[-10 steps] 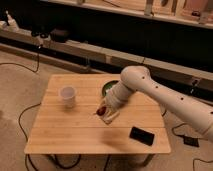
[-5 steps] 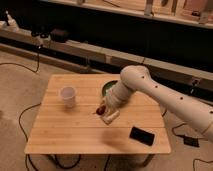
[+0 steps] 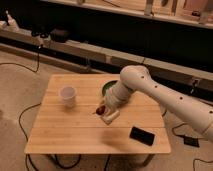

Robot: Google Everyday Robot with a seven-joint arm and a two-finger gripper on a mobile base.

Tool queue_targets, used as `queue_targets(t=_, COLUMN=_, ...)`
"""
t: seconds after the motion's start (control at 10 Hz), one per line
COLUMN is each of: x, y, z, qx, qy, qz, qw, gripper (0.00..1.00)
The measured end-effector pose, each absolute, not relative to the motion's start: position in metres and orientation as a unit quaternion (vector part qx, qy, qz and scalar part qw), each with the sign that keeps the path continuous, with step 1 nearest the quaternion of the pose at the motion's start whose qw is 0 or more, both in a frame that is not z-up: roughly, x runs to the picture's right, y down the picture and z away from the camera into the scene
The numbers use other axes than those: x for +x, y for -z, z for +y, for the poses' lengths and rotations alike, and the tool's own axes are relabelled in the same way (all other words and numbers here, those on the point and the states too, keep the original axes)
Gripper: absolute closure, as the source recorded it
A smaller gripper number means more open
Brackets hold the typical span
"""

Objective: Place the pepper in the ceramic cup

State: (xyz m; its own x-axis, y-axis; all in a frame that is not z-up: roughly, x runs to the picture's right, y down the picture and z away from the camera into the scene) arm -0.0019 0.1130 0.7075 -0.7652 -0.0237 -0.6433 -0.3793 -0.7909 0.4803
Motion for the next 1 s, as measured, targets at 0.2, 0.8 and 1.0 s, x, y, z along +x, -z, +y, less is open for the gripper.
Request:
queue_targets(t=0.2, x=-0.004, y=-0.708, z=0.113, qx=-0.328, qy=-0.887, qz=0.308, qw=0.102, gripper=0.83)
queue_targets(t=0.8, x=-0.004, y=-0.707, z=0.112, qx=-0.329, qy=-0.887, qz=0.308, qw=0.101, gripper=0.83)
queue_targets(t=1.0, x=-0.021, y=-0.707, z=0.089, qx=-0.366, qy=-0.883, qz=0.288, qw=0.06, gripper=0.83)
